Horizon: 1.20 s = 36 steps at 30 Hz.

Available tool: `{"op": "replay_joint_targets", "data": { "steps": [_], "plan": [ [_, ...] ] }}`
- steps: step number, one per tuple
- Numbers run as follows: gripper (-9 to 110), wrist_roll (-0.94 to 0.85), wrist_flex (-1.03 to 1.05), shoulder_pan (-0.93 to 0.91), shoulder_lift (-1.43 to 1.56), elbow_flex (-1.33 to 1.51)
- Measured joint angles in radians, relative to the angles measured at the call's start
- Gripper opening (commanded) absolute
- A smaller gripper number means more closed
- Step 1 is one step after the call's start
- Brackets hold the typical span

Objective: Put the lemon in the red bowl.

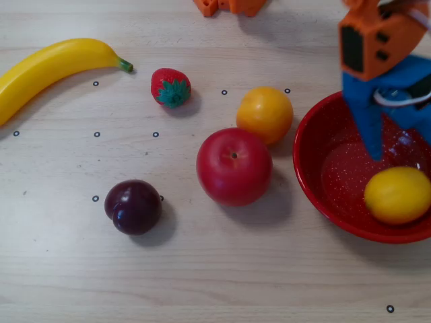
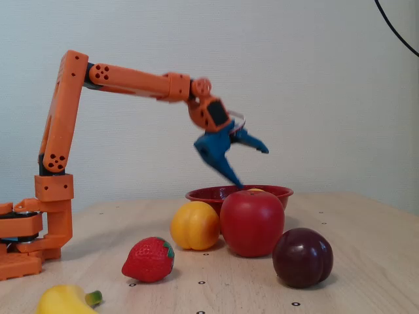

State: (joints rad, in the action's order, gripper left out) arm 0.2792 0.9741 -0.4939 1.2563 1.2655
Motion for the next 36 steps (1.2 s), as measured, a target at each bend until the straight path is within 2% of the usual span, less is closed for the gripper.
{"op": "replay_joint_targets", "data": {
  "steps": [5, 9, 16, 25, 36],
  "plan": [
    [15, -0.018, 0.114, 0.043, 0.002, -0.218],
    [0, -0.018, 0.184, 0.112, 0.041, -0.282],
    [0, -0.037, 0.247, 0.235, 0.224, -0.247],
    [0, -0.055, 0.212, 0.402, 0.574, 0.204],
    [0, -0.067, -0.025, 0.549, 1.103, 0.911]
  ]
}}
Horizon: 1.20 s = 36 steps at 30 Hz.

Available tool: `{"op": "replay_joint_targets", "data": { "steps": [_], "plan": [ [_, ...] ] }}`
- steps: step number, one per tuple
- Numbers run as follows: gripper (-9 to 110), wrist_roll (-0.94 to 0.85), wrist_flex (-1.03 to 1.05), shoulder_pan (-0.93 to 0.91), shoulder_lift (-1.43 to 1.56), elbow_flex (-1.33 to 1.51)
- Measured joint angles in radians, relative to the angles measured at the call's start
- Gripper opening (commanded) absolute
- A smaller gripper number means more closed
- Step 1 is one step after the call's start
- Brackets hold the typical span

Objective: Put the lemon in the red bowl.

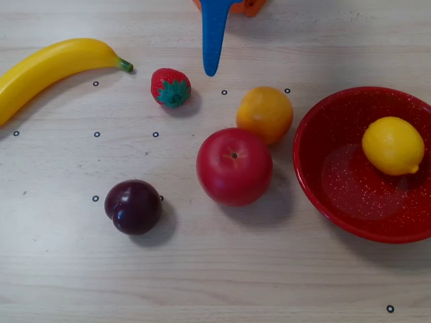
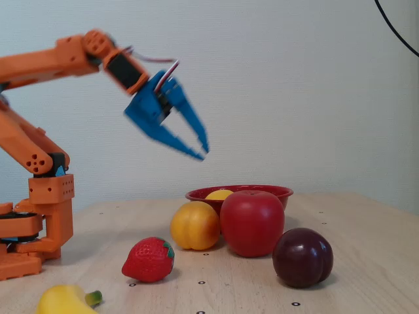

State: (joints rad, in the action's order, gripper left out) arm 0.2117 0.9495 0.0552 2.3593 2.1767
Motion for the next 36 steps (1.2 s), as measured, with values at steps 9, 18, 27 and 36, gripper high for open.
{"op": "replay_joint_targets", "data": {
  "steps": [9, 18, 27, 36],
  "plan": [
    [0, 0.028, -0.184, 0.008, 0.357, 0.460],
    [0, 0.029, -0.410, 0.008, 0.592, 0.799],
    [0, 0.043, -0.431, -0.014, 0.739, 0.930],
    [0, -0.071, -0.219, -0.034, 0.834, 0.933]
  ]
}}
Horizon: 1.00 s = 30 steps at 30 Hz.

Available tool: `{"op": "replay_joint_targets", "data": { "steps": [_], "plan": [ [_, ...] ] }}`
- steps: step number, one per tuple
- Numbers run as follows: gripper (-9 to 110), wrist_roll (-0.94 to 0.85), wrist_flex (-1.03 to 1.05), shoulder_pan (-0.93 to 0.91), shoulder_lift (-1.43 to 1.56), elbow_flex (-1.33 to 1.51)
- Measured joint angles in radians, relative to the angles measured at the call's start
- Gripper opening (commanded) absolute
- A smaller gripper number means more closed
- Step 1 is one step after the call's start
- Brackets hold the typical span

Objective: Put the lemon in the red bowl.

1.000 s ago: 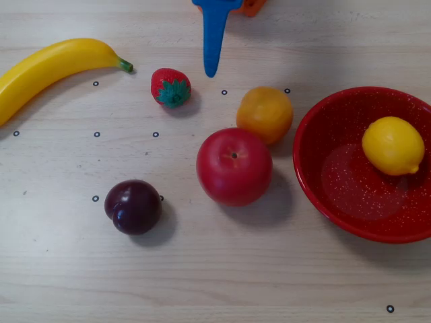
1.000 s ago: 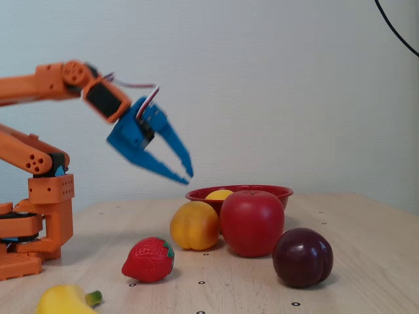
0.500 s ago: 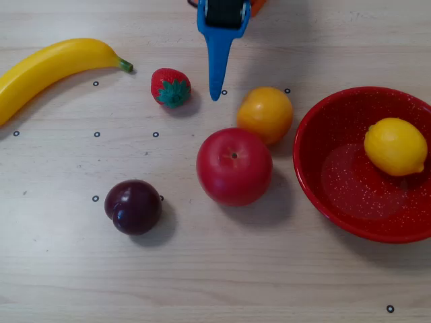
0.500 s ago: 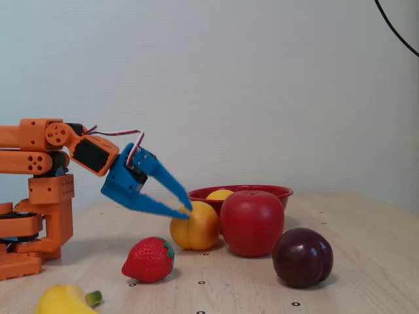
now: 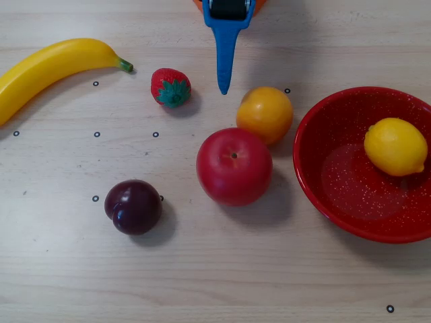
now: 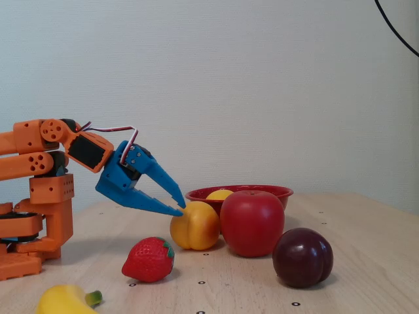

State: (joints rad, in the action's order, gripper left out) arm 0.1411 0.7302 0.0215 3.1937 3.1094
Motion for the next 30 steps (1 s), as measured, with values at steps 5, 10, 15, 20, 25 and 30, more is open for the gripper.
{"op": "replay_joint_targets", "data": {
  "steps": [5, 10, 15, 20, 25, 30],
  "plan": [
    [0, -0.017, 0.084, 0.000, 0.021, 0.002],
    [0, -0.069, 0.144, -0.002, 0.021, 0.002],
    [0, -0.106, 0.144, 0.000, 0.021, 0.002],
    [0, -0.106, 0.144, 0.000, 0.021, 0.002],
    [0, -0.106, 0.144, -0.015, 0.021, 0.002],
    [0, -0.106, 0.144, -0.017, 0.021, 0.002]
  ]
}}
